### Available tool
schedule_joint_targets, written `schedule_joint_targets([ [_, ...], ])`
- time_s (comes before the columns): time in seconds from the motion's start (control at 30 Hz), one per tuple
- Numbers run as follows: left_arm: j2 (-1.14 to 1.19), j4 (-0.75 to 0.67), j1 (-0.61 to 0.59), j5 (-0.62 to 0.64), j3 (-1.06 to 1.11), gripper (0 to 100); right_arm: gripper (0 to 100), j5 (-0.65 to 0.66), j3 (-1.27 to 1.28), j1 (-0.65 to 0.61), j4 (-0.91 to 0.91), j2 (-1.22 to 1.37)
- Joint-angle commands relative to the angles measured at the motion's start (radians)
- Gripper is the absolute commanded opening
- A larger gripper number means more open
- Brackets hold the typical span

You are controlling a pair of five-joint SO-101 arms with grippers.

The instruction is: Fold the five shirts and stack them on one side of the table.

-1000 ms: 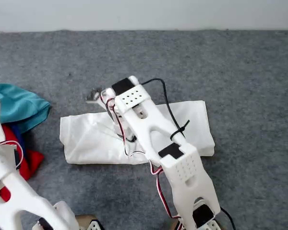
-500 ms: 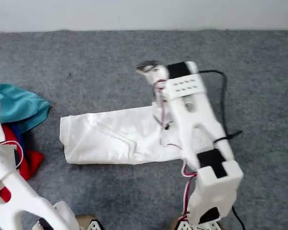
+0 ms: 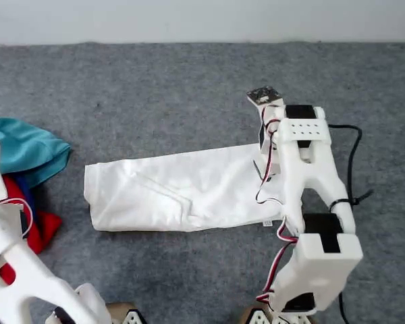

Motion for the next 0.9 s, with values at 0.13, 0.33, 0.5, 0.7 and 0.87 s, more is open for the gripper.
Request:
schedule_joint_targets([
  [0.13, -0.026, 0.031, -0.002, 0.005, -0.016, 2, 26.2, -0.107, 0.012, 0.005, -0.091, 0.122],
  [0.33, -0.026, 0.034, -0.002, 0.005, -0.016, 2, 8.1, -0.107, 0.011, 0.008, -0.085, 0.191],
  [0.5, -0.026, 0.031, 0.000, 0.005, -0.016, 2, 1.0, -0.069, 0.012, 0.038, -0.074, 0.174],
  [0.7, -0.026, 0.034, 0.000, 0.005, -0.018, 2, 1.0, 0.140, 0.011, 0.196, -0.045, 0.071],
  [0.87, -0.026, 0.032, 0.000, 0.005, -0.018, 2, 1.0, 0.400, -0.025, 0.404, -0.056, 0.002],
])
